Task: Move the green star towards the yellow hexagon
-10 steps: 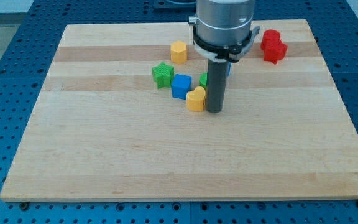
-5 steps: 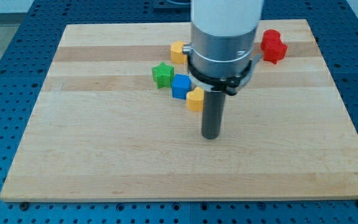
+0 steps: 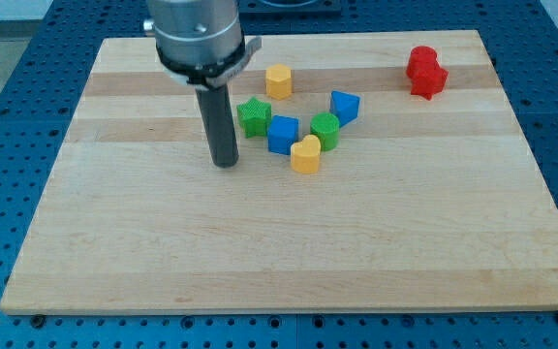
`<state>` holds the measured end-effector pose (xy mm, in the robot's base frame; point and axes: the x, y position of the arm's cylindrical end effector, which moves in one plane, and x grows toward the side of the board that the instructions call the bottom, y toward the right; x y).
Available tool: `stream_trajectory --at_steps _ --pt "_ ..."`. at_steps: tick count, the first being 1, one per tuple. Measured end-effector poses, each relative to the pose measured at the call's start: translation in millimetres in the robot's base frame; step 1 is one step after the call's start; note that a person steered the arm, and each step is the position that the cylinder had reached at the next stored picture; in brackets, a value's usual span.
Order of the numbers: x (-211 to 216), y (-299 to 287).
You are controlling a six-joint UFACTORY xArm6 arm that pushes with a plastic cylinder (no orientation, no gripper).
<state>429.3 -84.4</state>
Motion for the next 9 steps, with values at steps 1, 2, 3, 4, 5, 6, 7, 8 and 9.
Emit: stream_trajectory --at_steps 1,2,3,4,5,6,7,8,9 --pt "-22.3 0.0" --pt "-25.1 0.0" --pt "-24.7 0.0" --pt "-23.2 1.5" --pt "-23.2 6.0" --pt "-26.8 9.7" --pt "-32.9 9.8" --pt "-35.1 9.9" --pt "-35.5 9.9"
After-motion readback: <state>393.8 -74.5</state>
